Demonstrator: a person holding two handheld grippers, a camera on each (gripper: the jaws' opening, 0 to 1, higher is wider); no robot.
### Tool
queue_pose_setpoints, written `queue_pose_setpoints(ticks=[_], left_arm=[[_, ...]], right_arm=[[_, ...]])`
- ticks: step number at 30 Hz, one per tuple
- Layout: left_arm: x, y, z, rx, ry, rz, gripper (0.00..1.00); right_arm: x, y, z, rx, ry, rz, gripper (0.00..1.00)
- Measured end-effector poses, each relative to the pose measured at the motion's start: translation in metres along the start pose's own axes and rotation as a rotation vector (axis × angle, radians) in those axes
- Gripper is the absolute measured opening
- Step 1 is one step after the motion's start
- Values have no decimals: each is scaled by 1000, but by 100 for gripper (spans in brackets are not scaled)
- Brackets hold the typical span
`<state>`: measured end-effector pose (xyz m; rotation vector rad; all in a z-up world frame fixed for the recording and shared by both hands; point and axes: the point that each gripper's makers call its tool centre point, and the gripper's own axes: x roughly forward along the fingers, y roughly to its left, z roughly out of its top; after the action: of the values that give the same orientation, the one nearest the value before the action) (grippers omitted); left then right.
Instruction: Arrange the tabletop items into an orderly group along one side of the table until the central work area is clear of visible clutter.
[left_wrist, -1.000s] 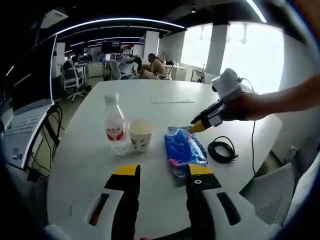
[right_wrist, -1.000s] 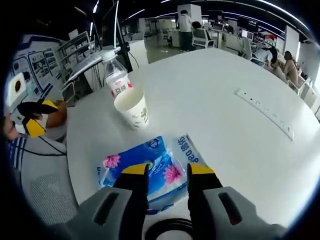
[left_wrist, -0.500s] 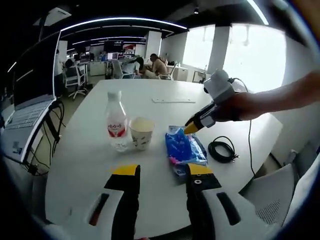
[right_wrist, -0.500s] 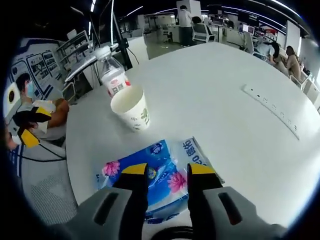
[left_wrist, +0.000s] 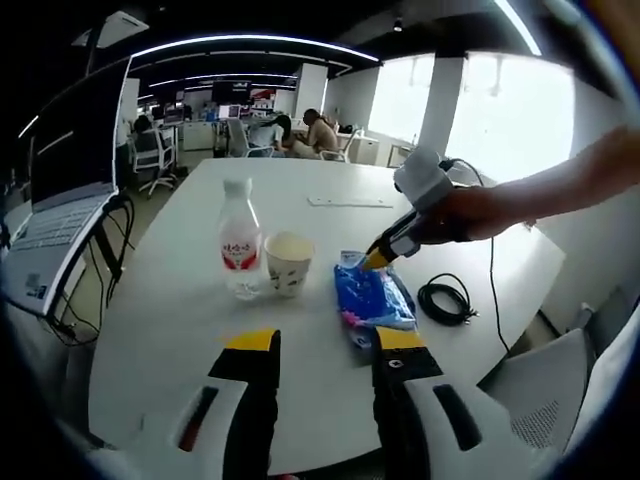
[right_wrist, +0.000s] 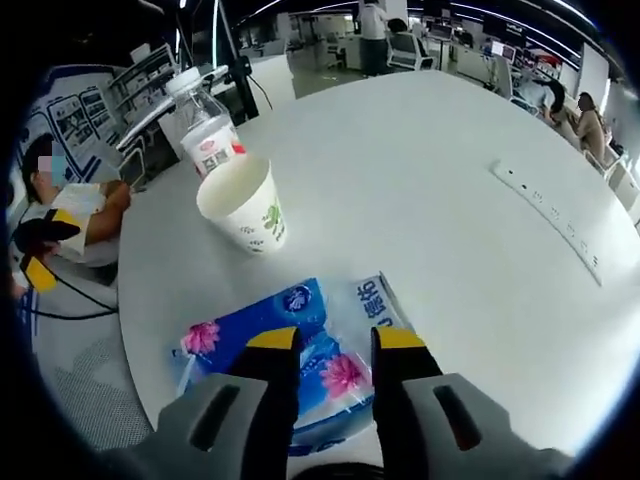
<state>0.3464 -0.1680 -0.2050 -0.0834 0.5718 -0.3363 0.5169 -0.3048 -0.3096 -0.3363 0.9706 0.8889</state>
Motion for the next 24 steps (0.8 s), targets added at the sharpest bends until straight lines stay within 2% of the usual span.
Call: queue_pose_setpoints(ticks=[3,6,8,14,19,24], left_arm=[[0,2,0,-1,1,0,35],[0,6,0,-4,0,2,35],[1,7,1,-3,-1,4,35],[2,8,0,-4,1,1,34],[4,5,0,2,5,-9,34],[8,1,1,-5,5,-20,35]], right_arm=[[1,1,-4,5,13,-9,22],[-3,-1,-7,25,25,-38,11],[-5,1,-4,26,6,-33,6],[-6,-6,-8,41,2,-48,2],[-24,-6,-9,62,-7,-72,1],[-33,-16,-11,106,-27,-103,1]])
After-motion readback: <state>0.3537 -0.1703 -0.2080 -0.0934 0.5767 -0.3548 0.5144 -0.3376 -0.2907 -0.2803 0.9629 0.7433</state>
